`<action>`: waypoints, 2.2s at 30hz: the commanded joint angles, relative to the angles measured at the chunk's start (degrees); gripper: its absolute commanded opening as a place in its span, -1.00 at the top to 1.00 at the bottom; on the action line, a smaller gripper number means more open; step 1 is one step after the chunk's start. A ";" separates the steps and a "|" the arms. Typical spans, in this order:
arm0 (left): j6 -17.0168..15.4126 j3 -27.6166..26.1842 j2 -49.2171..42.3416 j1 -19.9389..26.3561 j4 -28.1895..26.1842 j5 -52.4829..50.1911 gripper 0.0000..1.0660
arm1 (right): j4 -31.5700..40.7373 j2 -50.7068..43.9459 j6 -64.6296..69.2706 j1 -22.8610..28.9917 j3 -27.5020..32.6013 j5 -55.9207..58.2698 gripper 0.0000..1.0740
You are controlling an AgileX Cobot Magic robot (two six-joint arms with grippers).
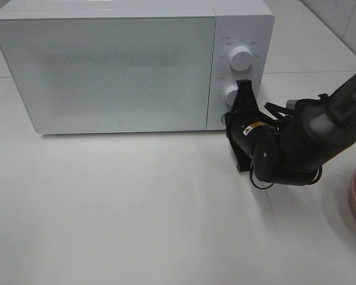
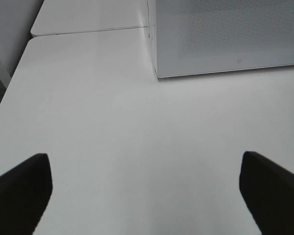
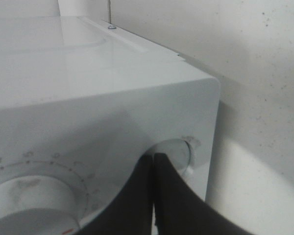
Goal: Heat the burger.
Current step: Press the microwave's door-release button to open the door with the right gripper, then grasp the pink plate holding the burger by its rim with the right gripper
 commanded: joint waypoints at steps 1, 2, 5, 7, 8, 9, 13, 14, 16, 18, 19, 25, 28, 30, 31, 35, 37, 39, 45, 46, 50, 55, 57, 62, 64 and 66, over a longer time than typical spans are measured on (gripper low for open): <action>0.29 0.11 -1.20 -0.34 -0.17 -0.57 -0.81 | 0.86 -0.80 -1.03 -0.63 -3.67 -7.22 1.00; 0.29 0.11 -1.20 -0.34 -0.17 -0.57 -0.81 | 0.92 -0.80 -1.09 -0.63 -4.07 -7.62 1.00; 0.29 0.11 -1.20 -0.34 -0.17 -0.57 -0.81 | 1.09 -0.74 -1.55 -0.63 -4.64 -8.88 1.00; 0.29 0.11 -1.20 -0.34 -0.17 -0.57 -0.81 | 1.26 0.69 -2.06 -0.63 -6.30 -11.97 1.00; 0.29 0.11 -1.20 -0.34 -0.17 -0.57 -0.81 | 1.26 0.69 -2.06 -0.63 -6.30 -11.97 1.00; 0.29 0.11 -1.20 -0.34 -0.17 -0.57 -0.81 | 1.32 1.72 -1.95 -0.63 -7.56 -13.18 1.00; 0.29 0.11 -1.20 -0.34 -0.17 -0.57 -0.81 | 0.92 2.64 -2.06 -1.32 -8.94 -15.01 1.00; 0.29 0.11 -1.20 -0.34 -0.17 -0.57 -0.81 | 0.69 2.64 -2.18 -1.32 -9.22 -15.76 1.00; 0.29 0.11 -1.20 -0.34 -0.17 -0.57 -0.81 | 0.34 2.81 -2.46 -1.32 -9.45 -18.05 1.00; 0.29 0.11 -1.20 -0.34 -0.17 -0.57 -0.81 | -0.29 2.81 -2.58 -1.32 -9.45 -19.08 1.00; 0.29 0.11 -1.20 -0.34 -0.17 -0.57 -0.81 | -0.29 2.81 -2.58 -1.32 -9.45 -19.08 1.00; 0.29 0.11 -1.20 -0.34 -0.17 -0.57 -0.81 | -0.23 2.81 -2.58 -1.32 -9.45 -17.99 1.00; 0.29 0.11 -1.20 -0.34 -0.17 -0.57 -0.81 | -0.23 2.81 -2.52 -1.32 -9.11 -16.39 1.00; 0.29 0.11 -1.20 -0.34 -0.17 -0.57 -0.81 | -0.06 2.81 -2.52 -1.32 -8.82 -15.87 1.00; 0.29 0.11 -1.20 -0.34 -0.17 -0.57 -0.81 | -0.06 2.29 -2.29 -1.20 -7.85 -14.38 1.00; 0.29 0.11 -1.20 -0.34 -0.17 -0.57 -0.81 | -0.40 1.38 -2.29 -1.15 -6.07 -10.43 1.00; 0.29 0.11 -1.20 -0.34 -0.17 -0.57 -0.81 | -0.57 0.92 -2.12 -0.92 -5.21 -8.25 1.00; 0.29 0.11 -1.20 -0.34 -0.17 -0.57 -0.81 | -0.57 0.74 -2.06 -0.63 -4.70 -7.10 1.00; 0.29 0.11 -1.20 -0.34 -0.17 -0.57 -0.81 | -2.06 -1.55 -1.20 -0.40 -1.60 -2.18 1.00; 0.29 0.11 -1.20 -0.34 -0.11 -0.57 -0.81 | -3.04 -2.29 -1.20 -0.40 -0.80 -0.17 1.00; 0.29 0.11 -1.20 -0.34 -0.11 -0.57 -0.81 | -5.96 -3.32 -1.26 -0.40 0.46 4.30 1.00; 0.29 0.11 -1.20 -0.34 -0.11 -0.57 -0.81 | -7.10 -5.79 -1.32 -0.40 3.44 8.31 1.00; 0.29 0.11 -1.20 -0.34 -0.11 -0.57 -0.81 | -7.16 -7.39 -2.86 -0.40 5.21 10.77 1.00; 0.29 0.11 -1.20 -0.34 -0.11 -0.57 -0.81 | -7.73 -10.66 -6.07 -0.40 7.56 18.22 1.00; 0.29 0.11 -1.20 -0.34 -0.11 -0.57 -0.81 | -7.73 -11.46 -7.16 -0.40 7.85 20.05 1.00; 0.29 0.11 -1.20 -0.34 -0.11 -0.57 -0.81 | -7.73 -12.95 -10.31 -0.40 8.19 23.38 1.00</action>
